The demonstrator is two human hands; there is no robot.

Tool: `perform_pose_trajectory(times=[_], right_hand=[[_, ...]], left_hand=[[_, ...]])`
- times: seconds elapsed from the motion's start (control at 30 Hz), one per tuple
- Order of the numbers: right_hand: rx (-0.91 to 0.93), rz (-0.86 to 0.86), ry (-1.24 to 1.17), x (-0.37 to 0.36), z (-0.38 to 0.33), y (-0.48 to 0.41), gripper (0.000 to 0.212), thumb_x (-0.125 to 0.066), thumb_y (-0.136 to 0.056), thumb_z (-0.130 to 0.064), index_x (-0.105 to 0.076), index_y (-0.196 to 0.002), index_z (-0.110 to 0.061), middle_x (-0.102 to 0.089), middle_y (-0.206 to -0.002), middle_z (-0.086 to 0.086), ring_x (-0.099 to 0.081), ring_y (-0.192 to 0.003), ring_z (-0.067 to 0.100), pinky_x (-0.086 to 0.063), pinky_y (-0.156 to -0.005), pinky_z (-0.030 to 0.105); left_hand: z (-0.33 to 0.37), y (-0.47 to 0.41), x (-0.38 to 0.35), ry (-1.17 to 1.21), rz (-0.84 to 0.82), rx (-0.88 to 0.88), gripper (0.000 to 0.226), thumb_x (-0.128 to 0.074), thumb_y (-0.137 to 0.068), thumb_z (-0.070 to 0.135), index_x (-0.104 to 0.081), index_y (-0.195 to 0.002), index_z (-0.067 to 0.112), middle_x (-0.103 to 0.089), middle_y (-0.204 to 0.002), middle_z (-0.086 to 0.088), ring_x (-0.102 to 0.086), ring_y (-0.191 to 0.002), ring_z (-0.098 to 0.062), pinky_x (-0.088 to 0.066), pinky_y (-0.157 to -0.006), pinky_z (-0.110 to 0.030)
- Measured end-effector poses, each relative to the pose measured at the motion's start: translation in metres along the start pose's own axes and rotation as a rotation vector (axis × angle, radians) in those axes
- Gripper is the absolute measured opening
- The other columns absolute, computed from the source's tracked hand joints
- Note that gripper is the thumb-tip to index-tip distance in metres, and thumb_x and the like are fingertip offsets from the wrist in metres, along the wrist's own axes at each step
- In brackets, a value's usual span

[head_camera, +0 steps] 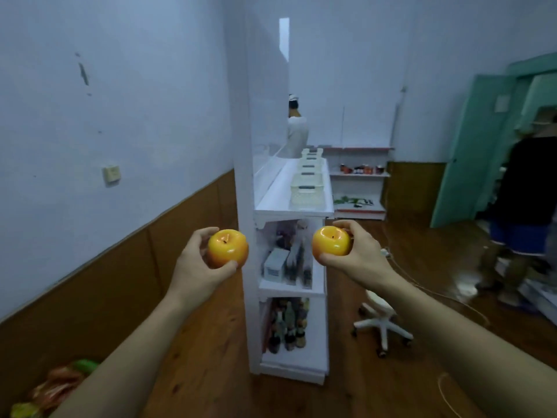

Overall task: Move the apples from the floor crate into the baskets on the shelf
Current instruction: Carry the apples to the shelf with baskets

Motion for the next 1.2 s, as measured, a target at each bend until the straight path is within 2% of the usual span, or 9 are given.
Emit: perform_pose_trajectory(times=[0.1, 0.3, 0.4, 0.63, 0.77, 0.87, 1.0, 1.13, 1.2], right_hand=[[-0.028, 0.041, 0.03, 0.047, 0.034, 0.006, 0.075, -0.089, -0.066, -0.039, -0.051, -0.131, -0.03, -0.058, -0.118, -0.007, -0.06, -0.103, 0.014, -0.053, -0.084, 0.031], [-0.065, 0.121, 0.091, 0.119, 0.084, 0.01, 0.076, -0.089, -0.068, -0.04, -0.048, -0.131, -0.032, -0.054, -0.118, -0.009, -0.057, -0.102, 0.012, -0.045, -0.074, 0.017], [-0.086, 0.138, 0.112, 0.135, 0.105, 0.003, 0.075, -0.088, -0.069, -0.041, -0.045, -0.13, -0.035, -0.052, -0.12, -0.011, -0.055, -0.103, 0.01, -0.044, -0.072, 0.014], [-0.121, 0.172, 0.143, 0.145, 0.15, -0.039, 0.076, -0.088, -0.069, -0.042, -0.045, -0.131, -0.035, -0.052, -0.12, -0.008, -0.055, -0.103, 0.012, -0.043, -0.072, 0.014], [-0.131, 0.192, 0.188, 0.145, 0.181, -0.081, 0.078, -0.088, -0.071, -0.042, -0.045, -0.135, -0.032, -0.052, -0.124, -0.008, -0.055, -0.106, 0.014, -0.043, -0.073, 0.013], [-0.157, 0.202, 0.226, 0.147, 0.209, -0.118, 0.08, -0.087, -0.07, -0.044, -0.043, -0.136, -0.033, -0.05, -0.126, -0.008, -0.054, -0.107, 0.013, -0.046, -0.078, 0.018], [-0.212, 0.244, 0.302, 0.165, 0.243, -0.165, 0.083, -0.087, -0.069, -0.045, -0.042, -0.137, -0.032, -0.047, -0.125, -0.009, -0.052, -0.109, 0.014, -0.046, -0.079, 0.021], [-0.259, 0.276, 0.327, 0.188, 0.274, -0.204, 0.085, -0.087, -0.07, -0.043, -0.041, -0.139, -0.031, -0.048, -0.131, -0.006, -0.053, -0.113, 0.017, -0.053, -0.088, 0.031], [-0.266, 0.294, 0.352, 0.199, 0.289, -0.223, 0.085, -0.088, -0.07, -0.043, -0.041, -0.14, -0.029, -0.049, -0.134, -0.003, -0.053, -0.115, 0.019, -0.053, -0.09, 0.033]], left_hand=[[0.016, -0.015, -0.067, 0.043, -0.082, -0.022, 0.071, -0.089, -0.065, 0.026, -0.053, -0.125, 0.033, -0.059, -0.117, 0.019, -0.066, -0.099, -0.005, -0.055, -0.079, -0.023], [0.044, -0.039, -0.171, 0.149, -0.193, -0.041, 0.071, -0.091, -0.07, 0.021, -0.052, -0.129, 0.027, -0.059, -0.121, 0.01, -0.066, -0.103, -0.014, -0.057, -0.086, -0.033], [0.055, -0.058, -0.206, 0.15, -0.236, -0.065, 0.078, -0.088, -0.061, 0.036, -0.052, -0.13, 0.03, -0.059, -0.122, 0.009, -0.064, -0.107, -0.013, -0.057, -0.089, -0.033], [0.054, -0.118, -0.279, 0.163, -0.316, -0.127, 0.076, -0.086, -0.061, 0.044, -0.048, -0.128, 0.041, -0.06, -0.125, 0.007, -0.064, -0.109, -0.014, -0.058, -0.089, -0.034], [0.038, -0.162, -0.317, 0.17, -0.34, -0.161, 0.073, -0.09, -0.07, 0.027, -0.048, -0.129, 0.036, -0.058, -0.123, 0.01, -0.064, -0.106, -0.014, -0.058, -0.085, -0.029], [0.026, -0.2, -0.347, 0.171, -0.37, -0.19, 0.072, -0.09, -0.071, 0.023, -0.049, -0.129, 0.036, -0.055, -0.121, 0.019, -0.062, -0.105, -0.009, -0.056, -0.081, -0.022], [0.012, -0.261, -0.387, 0.192, -0.402, -0.224, 0.071, -0.09, -0.07, 0.022, -0.049, -0.127, 0.036, -0.054, -0.121, 0.02, -0.06, -0.107, -0.006, -0.057, -0.082, -0.026], [0.003, -0.314, -0.428, 0.195, -0.403, -0.235, 0.071, -0.089, -0.071, 0.023, -0.048, -0.128, 0.036, -0.055, -0.125, 0.011, -0.06, -0.105, -0.005, -0.054, -0.077, -0.021], [0.001, -0.334, -0.451, 0.203, -0.419, -0.245, 0.07, -0.089, -0.072, 0.023, -0.049, -0.128, 0.036, -0.055, -0.125, 0.009, -0.061, -0.105, -0.007, -0.056, -0.078, -0.023]])
Point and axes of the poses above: each hand's wrist, its own y-axis away from the middle knuckle, its own x-axis out of the back of the hand, z = x × y, the point moved 10 cm from there along -y, towards the middle knuckle
